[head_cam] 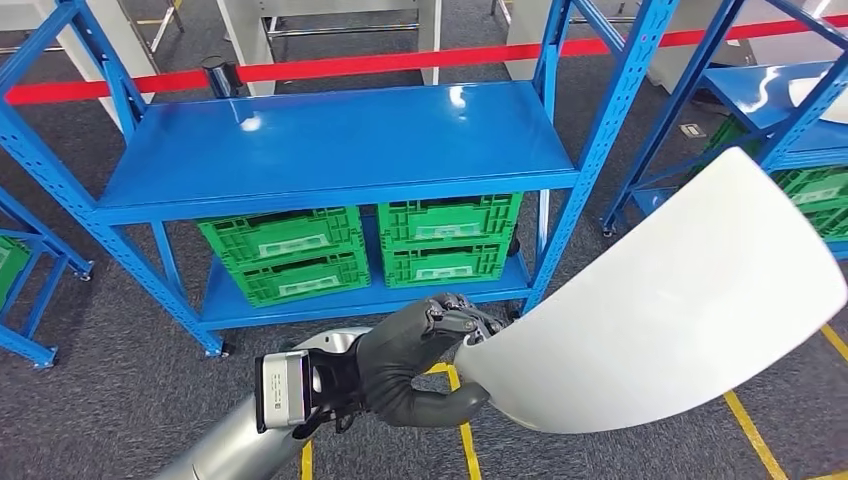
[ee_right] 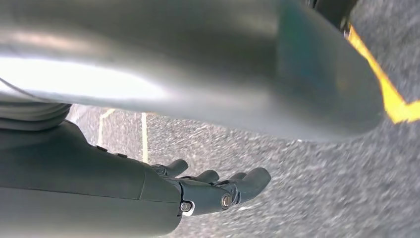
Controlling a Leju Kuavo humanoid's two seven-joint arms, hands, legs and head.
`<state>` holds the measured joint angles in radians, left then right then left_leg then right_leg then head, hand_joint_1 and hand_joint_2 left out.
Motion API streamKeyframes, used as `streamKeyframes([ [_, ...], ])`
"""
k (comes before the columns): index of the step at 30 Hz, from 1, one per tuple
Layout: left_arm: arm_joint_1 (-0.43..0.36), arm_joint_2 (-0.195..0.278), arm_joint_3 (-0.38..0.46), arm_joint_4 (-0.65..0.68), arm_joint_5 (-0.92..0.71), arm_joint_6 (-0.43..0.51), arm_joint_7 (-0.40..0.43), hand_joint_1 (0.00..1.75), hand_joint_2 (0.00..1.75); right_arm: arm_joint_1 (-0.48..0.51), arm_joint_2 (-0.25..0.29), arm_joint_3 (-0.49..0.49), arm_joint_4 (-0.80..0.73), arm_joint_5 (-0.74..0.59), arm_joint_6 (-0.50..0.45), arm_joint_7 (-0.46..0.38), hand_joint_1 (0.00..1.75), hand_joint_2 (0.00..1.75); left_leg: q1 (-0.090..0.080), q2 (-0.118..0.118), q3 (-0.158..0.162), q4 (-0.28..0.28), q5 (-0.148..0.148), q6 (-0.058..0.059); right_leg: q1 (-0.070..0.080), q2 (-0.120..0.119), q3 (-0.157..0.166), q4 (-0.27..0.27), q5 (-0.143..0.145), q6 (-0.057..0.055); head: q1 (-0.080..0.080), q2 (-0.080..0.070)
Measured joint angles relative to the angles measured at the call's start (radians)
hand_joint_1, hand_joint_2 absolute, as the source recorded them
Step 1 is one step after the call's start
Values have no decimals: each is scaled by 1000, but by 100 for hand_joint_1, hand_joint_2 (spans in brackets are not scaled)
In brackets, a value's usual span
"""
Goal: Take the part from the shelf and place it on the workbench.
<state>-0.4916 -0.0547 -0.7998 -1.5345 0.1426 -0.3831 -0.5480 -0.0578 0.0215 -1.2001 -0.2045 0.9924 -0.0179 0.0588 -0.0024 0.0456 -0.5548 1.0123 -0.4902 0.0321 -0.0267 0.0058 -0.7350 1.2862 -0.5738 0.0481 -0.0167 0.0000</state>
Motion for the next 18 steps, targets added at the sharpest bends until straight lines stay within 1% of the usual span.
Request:
streamKeyframes([
  [1, -3, -1, 0, 3, -1, 4, 0, 175, 175, 2, -5, -2, 0, -2, -2, 0, 0, 0, 0, 11, -1, 2, -1, -1, 0, -5, 27, -42, 25, -1, 1, 0],
  [2, -7, -2, -1, 6, -1, 6, -1, 175, 175, 2, -10, -4, 0, -3, -3, 0, 0, 0, -1, 22, -1, 6, -3, -3, 1, -18, 70, -113, 55, -3, 1, 0],
  [3, -12, -4, -1, 10, -1, 7, -2, 175, 175, 2, -14, -5, 0, -5, -3, 0, 0, 0, -3, 32, -1, 9, -6, -6, 3, -36, 108, -177, 76, -7, 2, 0],
  [4, -17, -5, -1, 12, -2, 8, -2, 175, 175, 1, -17, -5, 0, -7, -3, 0, 0, 0, -5, 40, -1, 12, -9, -11, 6, -50, 135, -225, 89, -12, 2, 0],
  [5, -21, -7, -1, 14, -2, 8, -3, 175, 175, 1, -19, -5, 0, -8, -3, 0, 0, 0, -6, 47, 0, 14, -12, -17, 9, -59, 148, -251, 93, -18, 2, 0],
  [6, -24, -8, -1, 15, -2, 8, -3, 175, 175, 1, -20, -6, 0, -8, -3, -1, 0, 0, -8, 54, 1, 14, -13, -22, 11, -59, 146, -254, 91, -23, 2, 0],
  [7, -27, -10, -2, 17, -2, 8, -3, 175, 175, 2, -21, -6, 0, -9, -3, -1, 0, 0, -8, 61, 4, 13, -14, -27, 11, -50, 144, -257, 94, -28, 2, 0],
  [8, -30, -11, -2, 18, -2, 8, -3, 175, 175, 4, -22, -7, 0, -9, -3, 0, 0, 0, -8, 63, 5, 13, -15, -32, 9, -41, 143, -260, 97, -33, 1, 0],
  [9, -33, -13, -2, 19, -2, 8, -3, 175, 175, 5, -23, -8, 0, -9, -3, 0, 0, 0, -6, 51, 3, 22, -24, -39, 5, -32, 143, -263, 100, -39, 0, 0],
  [10, -35, -13, -3, 20, -2, 8, -3, 175, 175, 5, -23, -9, 0, -9, -3, 0, 0, 0, -5, 29, -8, 49, -43, -45, 1, -24, 143, -265, 104, -44, -2, 0],
  [11, -36, -13, -3, 21, -2, 8, -3, 175, 175, 4, -24, -10, 0, -9, -3, 0, 0, 0, -1, 2, -28, 97, -72, -51, -1, -15, 142, -267, 107, -48, -5, 0],
  [12, -35, -12, -3, 23, -2, 9, -4, 175, 175, 3, -24, -11, 0, -9, -3, 0, 0, 0, 1, -22, -57, 162, -107, -55, -2, -5, 139, -267, 108, -51, -8, 0],
  [13, -34, -10, -3, 26, -2, 9, -4, 175, 175, 2, -25, -11, 0, -9, -3, 0, 0, 0, 3, -34, -88, 229, -136, -57, -2, 6, 136, -267, 109, -52, -10, 0],
  [14, -33, -9, -3, 28, -2, 9, -4, 175, 175, 3, -25, -12, 0, -9, -3, 0, 0, 0, 3, -39, -110, 276, -150, -59, -1, 18, 134, -266, 111, -52, -12, 0],
  [15, -33, -8, -3, 31, -2, 9, -4, 175, 175, 4, -25, -12, 0, -9, -3, 0, 0, 0, 4, -40, -117, 289, -144, -59, -1, 30, 133, -266, 112, -51, -12, 0],
  [16, -33, -8, -3, 32, -2, 9, -4, 175, 175, 5, -25, -12, 0, -9, -4, 0, 0, 0, 4, -43, -105, 262, -119, -57, -1, 43, 133, -265, 113, -49, -13, 0],
  [17, -33, -8, -3, 33, -2, 9, -4, 175, 175, 5, -25, -13, 0, -10, -6, 0, 0, 0, 5, -53, -78, 203, -82, -54, -2, 55, 133, -265, 114, -47, -14, 0],
  [18, -34, -8, -3, 34, -4, 9, -6, 175, 175, 5, -25, -14, 0, -12, -10, -1, 0, 0, 7, -74, -45, 132, -49, -50, -2, 67, 132, -265, 116, -44, -15, 0],
])
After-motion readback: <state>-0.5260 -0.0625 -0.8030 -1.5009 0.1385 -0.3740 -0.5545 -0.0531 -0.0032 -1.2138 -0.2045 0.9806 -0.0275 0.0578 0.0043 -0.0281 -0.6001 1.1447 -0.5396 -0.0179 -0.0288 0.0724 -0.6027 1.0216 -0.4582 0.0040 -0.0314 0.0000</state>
